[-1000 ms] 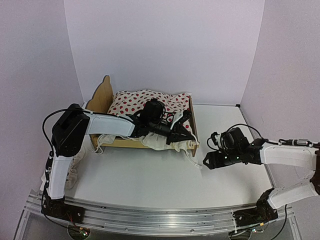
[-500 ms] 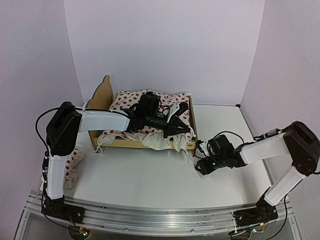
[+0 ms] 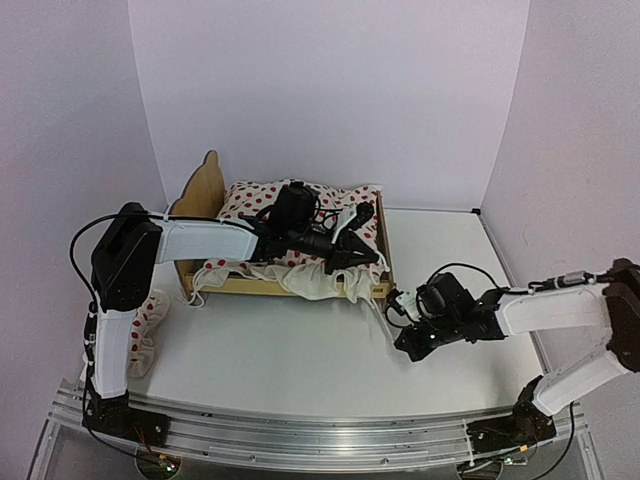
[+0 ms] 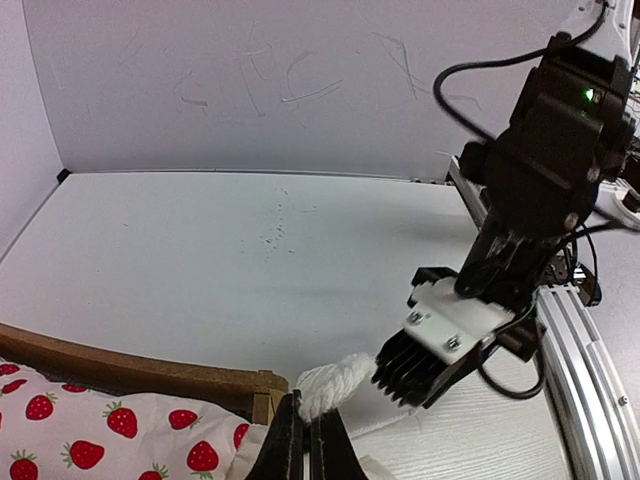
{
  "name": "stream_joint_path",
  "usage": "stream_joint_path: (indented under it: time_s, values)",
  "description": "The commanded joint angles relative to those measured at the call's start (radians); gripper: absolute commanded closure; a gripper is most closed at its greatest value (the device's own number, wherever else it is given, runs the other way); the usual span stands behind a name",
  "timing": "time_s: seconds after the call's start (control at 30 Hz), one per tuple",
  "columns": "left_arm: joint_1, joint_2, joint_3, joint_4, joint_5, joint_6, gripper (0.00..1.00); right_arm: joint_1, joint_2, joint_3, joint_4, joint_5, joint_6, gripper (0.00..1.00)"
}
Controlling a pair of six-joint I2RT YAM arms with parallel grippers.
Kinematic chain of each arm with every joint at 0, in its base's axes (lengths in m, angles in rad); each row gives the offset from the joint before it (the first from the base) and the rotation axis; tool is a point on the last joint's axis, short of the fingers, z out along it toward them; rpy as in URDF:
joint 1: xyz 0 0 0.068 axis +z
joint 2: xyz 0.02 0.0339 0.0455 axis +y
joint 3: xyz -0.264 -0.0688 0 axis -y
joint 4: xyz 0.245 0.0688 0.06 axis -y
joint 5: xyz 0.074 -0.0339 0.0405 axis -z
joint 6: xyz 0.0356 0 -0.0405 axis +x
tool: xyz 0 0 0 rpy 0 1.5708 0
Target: Set up the pet bed
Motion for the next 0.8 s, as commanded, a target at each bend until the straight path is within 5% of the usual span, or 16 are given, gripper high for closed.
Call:
stream_joint_path:
  time_s: [0.0, 0.27, 0.57, 0.77]
  values:
    - [0.005, -0.042, 0.008, 0.006, 0.084, 0.008, 1.0, 0.014, -0.207, 0.006, -0.119, -0.111, 0.048, 1.0]
    - [-0.043, -0.035, -0.094, -0.049, 0.185, 0.191, 1.0, 0.007, -0.295, 0.109, -0.192, -0.007, 0.102, 1.0]
    - [-0.088, 0.008, -0.221, 0.029, 0.043, 0.432, 0.98, -0.009, -0.285, 0.175, -0.254, -0.002, 0.144, 1.0]
    - [-0.109, 0.021, -0.238, 0.1, -0.028, 0.423, 0.53, -0.009, -0.272, 0.19, -0.254, -0.037, 0.145, 1.0]
